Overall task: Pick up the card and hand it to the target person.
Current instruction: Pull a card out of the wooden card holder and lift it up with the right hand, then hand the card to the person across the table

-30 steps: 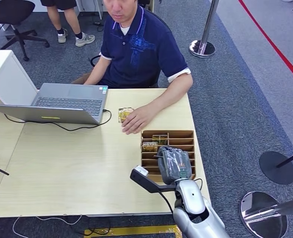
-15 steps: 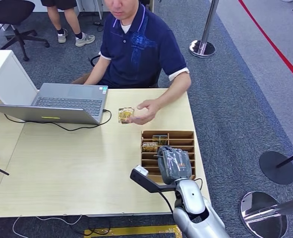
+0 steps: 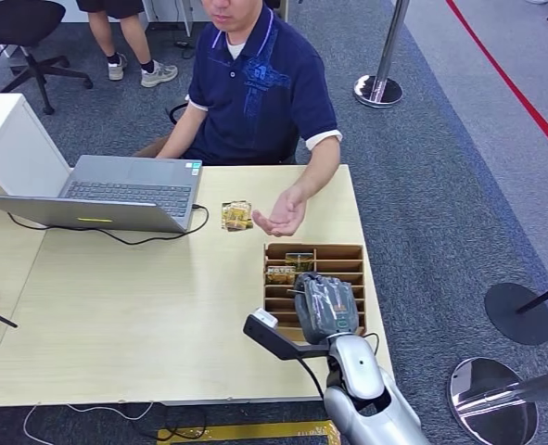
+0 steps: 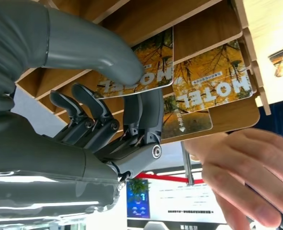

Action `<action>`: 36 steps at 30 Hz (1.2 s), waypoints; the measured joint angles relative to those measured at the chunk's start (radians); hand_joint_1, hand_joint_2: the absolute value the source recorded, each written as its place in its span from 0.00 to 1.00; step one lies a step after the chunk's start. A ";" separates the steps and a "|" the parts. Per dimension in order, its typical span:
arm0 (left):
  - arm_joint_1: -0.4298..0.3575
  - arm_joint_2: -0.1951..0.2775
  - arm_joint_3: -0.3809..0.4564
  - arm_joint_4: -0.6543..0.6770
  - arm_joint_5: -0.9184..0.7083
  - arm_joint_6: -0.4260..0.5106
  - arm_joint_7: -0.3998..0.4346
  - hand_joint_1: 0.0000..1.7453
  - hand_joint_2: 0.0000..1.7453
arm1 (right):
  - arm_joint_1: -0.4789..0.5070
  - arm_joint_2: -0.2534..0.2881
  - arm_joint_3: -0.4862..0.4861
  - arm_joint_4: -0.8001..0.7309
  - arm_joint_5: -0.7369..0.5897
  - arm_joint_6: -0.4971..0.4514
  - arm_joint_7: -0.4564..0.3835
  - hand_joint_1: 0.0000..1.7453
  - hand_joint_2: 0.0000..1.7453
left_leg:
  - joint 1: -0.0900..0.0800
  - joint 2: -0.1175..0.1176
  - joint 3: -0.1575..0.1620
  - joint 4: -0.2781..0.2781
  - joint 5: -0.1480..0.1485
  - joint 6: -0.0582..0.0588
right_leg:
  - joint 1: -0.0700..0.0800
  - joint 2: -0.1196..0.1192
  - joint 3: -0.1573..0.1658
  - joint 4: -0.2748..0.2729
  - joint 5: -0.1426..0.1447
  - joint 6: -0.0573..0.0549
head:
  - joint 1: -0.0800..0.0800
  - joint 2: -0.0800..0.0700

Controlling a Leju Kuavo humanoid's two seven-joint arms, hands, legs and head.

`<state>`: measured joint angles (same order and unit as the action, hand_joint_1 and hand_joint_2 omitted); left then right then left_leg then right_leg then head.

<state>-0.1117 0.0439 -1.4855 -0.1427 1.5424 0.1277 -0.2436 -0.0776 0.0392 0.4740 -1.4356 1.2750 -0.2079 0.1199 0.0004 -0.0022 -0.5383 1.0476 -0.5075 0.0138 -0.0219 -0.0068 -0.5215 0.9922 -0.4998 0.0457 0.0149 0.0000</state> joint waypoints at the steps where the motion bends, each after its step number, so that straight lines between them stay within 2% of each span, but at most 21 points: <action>1: 0.000 0.000 0.000 0.000 0.001 0.000 0.000 0.00 1.00 | 0.000 0.000 0.000 -0.007 -0.008 -0.001 -0.003 0.93 1.00 | 0.000 0.000 0.000 0.000 0.000 0.000 | 0.000 0.000 0.000 0.000 0.000 0.000 | 0.000 0.000; 12: 0.004 0.000 0.001 0.000 0.004 0.017 -0.001 0.00 1.00 | -0.012 -0.020 0.000 -0.231 -0.091 -0.030 -0.054 0.93 1.00 | 0.000 0.000 -0.001 0.000 0.000 0.000 | 0.000 0.000 0.000 0.000 0.001 0.001 | 0.000 0.000; 20: 0.005 0.000 0.019 0.000 0.004 0.021 0.002 0.00 1.00 | -0.053 -0.027 0.002 -0.271 -0.136 -0.029 -0.073 0.93 1.00 | -0.001 0.000 -0.001 0.001 0.002 0.002 | -0.001 0.000 0.000 0.000 0.002 0.001 | 0.000 0.000; 27: 0.005 0.000 0.024 0.000 0.004 0.020 0.006 0.00 1.00 | -0.112 -0.015 0.017 -0.219 -0.199 -0.021 -0.102 0.93 1.00 | -0.001 0.000 -0.002 0.001 0.002 0.003 | -0.001 0.000 0.000 0.000 0.003 0.002 | 0.000 0.000; 36: 0.003 0.000 0.024 0.000 0.003 0.020 0.017 0.00 1.00 | -0.222 0.059 0.064 -0.005 -0.246 -0.049 -0.130 0.93 1.00 | -0.001 0.000 -0.002 0.001 0.004 0.002 | -0.001 0.000 0.000 0.000 0.004 0.003 | 0.000 0.000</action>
<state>-0.1084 0.0435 -1.4618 -0.1427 1.5450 0.1480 -0.2266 -0.2998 0.0980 0.5377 -1.4404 1.0288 -0.2564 -0.0102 -0.0004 -0.0022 -0.5399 1.0482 -0.5036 0.0160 -0.0227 -0.0067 -0.5218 0.9921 -0.4961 0.0482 0.0149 0.0000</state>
